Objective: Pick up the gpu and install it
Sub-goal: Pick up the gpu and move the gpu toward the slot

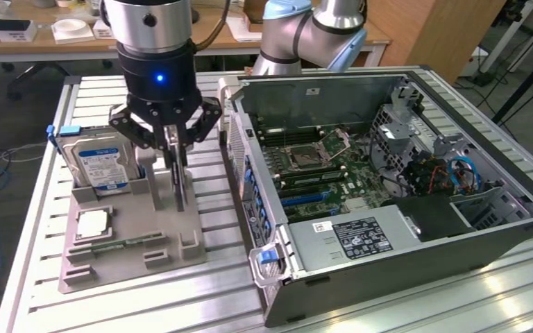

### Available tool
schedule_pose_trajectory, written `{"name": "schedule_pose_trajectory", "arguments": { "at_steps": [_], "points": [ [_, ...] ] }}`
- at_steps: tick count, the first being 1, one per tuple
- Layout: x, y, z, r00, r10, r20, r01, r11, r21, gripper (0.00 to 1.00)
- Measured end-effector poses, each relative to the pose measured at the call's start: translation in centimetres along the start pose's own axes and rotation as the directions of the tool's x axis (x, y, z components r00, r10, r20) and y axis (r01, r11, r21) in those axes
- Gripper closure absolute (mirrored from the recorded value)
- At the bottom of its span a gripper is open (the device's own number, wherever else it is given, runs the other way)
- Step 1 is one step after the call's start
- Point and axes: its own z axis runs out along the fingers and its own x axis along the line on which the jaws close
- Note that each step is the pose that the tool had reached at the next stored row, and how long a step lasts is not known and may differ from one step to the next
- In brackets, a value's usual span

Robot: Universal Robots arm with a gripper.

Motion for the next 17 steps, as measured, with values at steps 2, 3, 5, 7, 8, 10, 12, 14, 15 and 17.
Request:
{"name": "schedule_pose_trajectory", "arguments": {
  "at_steps": [2, 3, 5, 7, 8, 10, 12, 14, 15, 17],
  "points": [
    [0.0, -0.01, -0.33, 1.0000, 0.000, 0.0000, 0.000, 1.0000, 0.0000, 0.74],
    [0.0, -0.01, -0.50, 1.0000, 0.000, 0.0000, 0.000, 1.0000, -0.0001, 0.74],
    [0.0, -0.01, -0.89, 1.0000, 0.000, 0.0000, 0.000, 1.0000, 0.0000, 0.74],
    [0.0, -0.02, -1.38, 1.0000, 0.000, 0.0000, 0.000, 1.0000, 0.0000, 0.74],
    [0.0, -0.03, -1.66, 1.0000, 0.000, 0.0000, 0.000, 1.0000, 0.0000, 0.74],
    [-0.1, -0.03, -2.19, 1.0000, 0.000, 0.0000, 0.000, 1.0000, 0.0000, 0.74],
    [-0.1, -0.04, -2.67, 1.0000, 0.000, 0.0000, 0.000, 1.0000, -0.0001, 0.74],
    [-0.1, -0.04, -3.10, 1.0000, 0.000, 0.0000, 0.000, 1.0000, -0.0001, 0.74],
    [-0.1, -0.05, -3.31, 1.0000, 0.000, 0.0000, 0.000, 1.0000, 0.0000, 0.74],
    [-0.1, -0.05, -3.68, 1.0000, 0.000, 0.0000, 0.000, 1.0000, 0.0000, 0.74]
  ]
}}
